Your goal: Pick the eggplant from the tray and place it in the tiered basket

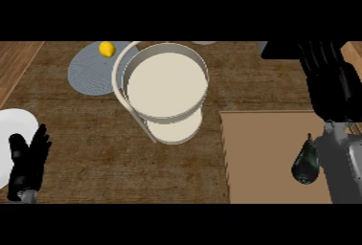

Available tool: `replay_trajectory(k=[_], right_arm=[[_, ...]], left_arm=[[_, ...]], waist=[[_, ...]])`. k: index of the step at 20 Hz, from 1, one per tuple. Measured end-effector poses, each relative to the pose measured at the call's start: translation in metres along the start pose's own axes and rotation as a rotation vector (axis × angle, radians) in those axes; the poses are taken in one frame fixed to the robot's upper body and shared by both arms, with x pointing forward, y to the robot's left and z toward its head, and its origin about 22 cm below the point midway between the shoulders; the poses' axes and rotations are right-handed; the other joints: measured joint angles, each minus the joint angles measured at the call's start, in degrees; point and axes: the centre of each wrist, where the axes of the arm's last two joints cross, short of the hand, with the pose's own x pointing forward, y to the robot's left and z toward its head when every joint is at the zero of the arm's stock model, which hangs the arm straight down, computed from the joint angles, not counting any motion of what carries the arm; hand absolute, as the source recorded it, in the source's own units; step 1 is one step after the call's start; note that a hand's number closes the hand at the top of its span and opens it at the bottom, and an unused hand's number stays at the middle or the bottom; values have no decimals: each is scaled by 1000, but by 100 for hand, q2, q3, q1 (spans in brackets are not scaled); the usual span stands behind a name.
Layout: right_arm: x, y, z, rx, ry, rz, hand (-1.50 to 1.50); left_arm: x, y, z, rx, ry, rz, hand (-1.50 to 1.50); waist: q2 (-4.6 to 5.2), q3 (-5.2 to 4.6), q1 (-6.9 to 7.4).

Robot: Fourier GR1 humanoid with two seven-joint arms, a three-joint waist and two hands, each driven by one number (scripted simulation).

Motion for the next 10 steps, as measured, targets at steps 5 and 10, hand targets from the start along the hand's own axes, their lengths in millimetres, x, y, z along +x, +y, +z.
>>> replay_trajectory(k=[5, 10], right_arm=[[-10, -20, 12, -178, -22, -6, 150], [-64, -77, 55, -630, 273, 117, -150]], left_arm=[[32, -13, 5, -130, -142, 33, 0], [57, -30, 12, -256, -253, 78, 0]], waist=[[43, 1, -118], [139, -30, -401]])
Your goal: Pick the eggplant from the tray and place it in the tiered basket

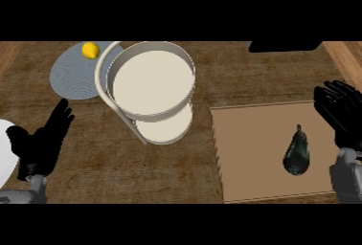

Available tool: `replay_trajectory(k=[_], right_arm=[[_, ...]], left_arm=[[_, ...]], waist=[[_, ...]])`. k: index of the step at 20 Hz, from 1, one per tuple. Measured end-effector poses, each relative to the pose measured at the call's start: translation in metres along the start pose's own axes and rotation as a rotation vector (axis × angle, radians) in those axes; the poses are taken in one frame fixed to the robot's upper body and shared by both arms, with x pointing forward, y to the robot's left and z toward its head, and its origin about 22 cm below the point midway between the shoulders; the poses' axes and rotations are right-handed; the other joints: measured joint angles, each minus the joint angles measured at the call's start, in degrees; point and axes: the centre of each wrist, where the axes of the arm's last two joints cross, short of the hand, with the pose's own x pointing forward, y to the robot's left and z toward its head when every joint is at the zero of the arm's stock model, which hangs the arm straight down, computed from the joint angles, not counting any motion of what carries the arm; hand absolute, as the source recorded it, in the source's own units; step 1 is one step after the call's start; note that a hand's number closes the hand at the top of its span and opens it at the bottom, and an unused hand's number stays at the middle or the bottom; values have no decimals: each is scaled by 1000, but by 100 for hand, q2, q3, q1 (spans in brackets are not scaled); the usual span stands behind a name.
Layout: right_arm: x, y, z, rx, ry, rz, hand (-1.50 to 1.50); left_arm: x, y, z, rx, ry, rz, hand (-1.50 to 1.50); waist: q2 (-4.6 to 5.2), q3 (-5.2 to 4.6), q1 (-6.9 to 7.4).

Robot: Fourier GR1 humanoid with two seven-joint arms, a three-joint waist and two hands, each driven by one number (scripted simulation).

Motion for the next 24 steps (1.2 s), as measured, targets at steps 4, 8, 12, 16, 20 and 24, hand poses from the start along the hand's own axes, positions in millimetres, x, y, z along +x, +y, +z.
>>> replay_trajectory(k=[4, 8, 12, 16, 20, 24], right_arm=[[-28, -13, 13, -285, 86, 60, -150], [-19, -22, 25, -355, 95, 207, -150], [-11, -50, 24, -310, 168, 467, -150], [10, -57, 26, -144, 306, 683, -150], [41, -45, 29, 58, 464, 808, -150], [76, -32, 26, 174, 533, 840, -150]], left_arm=[[9, -5, 0, -82, -33, 24, 0], [17, -8, 0, -125, -48, 30, 0], [22, -9, -2, -142, -48, 32, 0], [20, -11, -2, -146, -46, 31, 0], [20, -15, 0, -160, -48, 32, 0], [20, -12, -1, -167, -49, 37, 0]], waist=[[-39, 10, 106], [-63, 10, 185], [-64, -7, 201], [-66, -19, 227], [-78, -10, 281], [-65, 7, 313]])
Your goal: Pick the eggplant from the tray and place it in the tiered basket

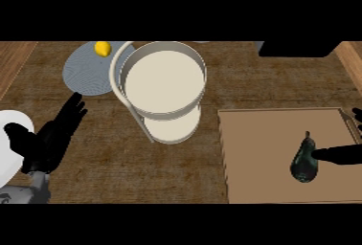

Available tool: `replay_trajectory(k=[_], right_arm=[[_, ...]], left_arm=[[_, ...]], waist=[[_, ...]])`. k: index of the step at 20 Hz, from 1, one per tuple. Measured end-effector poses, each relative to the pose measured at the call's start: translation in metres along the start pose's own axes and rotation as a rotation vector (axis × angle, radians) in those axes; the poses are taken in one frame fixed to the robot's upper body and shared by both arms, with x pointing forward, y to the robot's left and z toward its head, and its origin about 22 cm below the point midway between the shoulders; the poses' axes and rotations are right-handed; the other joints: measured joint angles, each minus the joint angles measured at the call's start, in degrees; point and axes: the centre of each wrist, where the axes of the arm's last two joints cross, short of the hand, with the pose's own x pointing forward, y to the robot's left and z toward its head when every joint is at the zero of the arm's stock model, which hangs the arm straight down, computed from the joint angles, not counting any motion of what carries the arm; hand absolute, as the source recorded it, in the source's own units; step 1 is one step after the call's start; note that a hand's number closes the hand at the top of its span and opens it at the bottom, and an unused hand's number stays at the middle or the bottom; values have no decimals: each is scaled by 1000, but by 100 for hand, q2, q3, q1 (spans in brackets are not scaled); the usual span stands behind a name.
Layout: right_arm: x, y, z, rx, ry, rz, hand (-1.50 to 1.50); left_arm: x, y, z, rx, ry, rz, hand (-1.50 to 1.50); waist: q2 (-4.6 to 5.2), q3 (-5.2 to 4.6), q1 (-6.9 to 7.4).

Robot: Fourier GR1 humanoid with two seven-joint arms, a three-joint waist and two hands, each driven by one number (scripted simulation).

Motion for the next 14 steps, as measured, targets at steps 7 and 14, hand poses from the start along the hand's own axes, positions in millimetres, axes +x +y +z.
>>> replay_trajectory(k=[7, 14], right_arm=[[22, 7, 1, 22, 22, 37, -150], [9, 37, -16, 38, 109, 74, -150]], left_arm=[[5, -4, -5, -7, -5, 2, 0], [4, -4, 0, -8, -8, 4, 0]], waist=[[17, 13, 23], [17, 18, 31]])
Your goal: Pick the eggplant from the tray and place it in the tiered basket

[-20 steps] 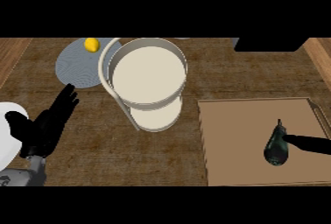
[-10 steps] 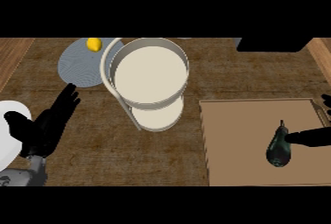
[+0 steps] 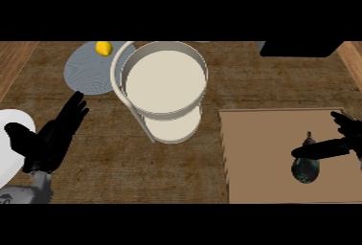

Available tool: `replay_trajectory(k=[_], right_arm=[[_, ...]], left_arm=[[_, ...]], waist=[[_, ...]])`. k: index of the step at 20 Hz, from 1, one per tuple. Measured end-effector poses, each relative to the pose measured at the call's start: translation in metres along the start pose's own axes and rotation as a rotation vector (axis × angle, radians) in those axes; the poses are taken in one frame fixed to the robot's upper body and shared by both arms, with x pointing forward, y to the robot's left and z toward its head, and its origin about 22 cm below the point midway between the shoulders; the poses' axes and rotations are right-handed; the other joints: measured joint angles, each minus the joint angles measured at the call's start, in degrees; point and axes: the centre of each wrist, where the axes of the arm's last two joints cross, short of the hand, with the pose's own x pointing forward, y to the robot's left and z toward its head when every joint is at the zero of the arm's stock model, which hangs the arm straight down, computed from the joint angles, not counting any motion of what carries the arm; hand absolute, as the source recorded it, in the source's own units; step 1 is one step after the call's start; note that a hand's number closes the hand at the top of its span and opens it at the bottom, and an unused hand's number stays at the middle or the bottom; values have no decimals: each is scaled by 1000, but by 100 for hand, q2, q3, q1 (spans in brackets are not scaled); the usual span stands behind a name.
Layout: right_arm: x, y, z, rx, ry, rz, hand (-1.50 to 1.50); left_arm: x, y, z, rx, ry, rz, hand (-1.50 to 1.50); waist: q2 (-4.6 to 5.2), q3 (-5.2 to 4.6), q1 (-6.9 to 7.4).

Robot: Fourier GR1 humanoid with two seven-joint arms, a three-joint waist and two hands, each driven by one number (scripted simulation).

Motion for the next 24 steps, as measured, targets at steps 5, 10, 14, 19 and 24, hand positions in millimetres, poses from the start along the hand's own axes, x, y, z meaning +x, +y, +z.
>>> replay_trajectory(k=[5, 10, 14, 19, 24], right_arm=[[-15, 22, -13, -2, 45, 20, -150], [-26, 38, -30, -49, 83, 47, -150], [-39, 47, -35, -84, 104, 65, -150], [-41, 49, -39, -62, 114, 65, 150], [-42, 50, -41, -2, 105, 82, 150]], left_arm=[[-2, 8, 2, 6, -7, -4, 0], [0, 12, 0, 7, 0, -7, 0], [-2, 8, 4, 13, 3, -10, 0], [-4, 1, 9, 11, 1, -1, 0], [-3, 1, 6, 9, 2, -7, 0]], waist=[[-2, 2, -25], [-1, 4, -31], [-5, 4, -39], [-18, -16, -42], [-47, -84, -55]])
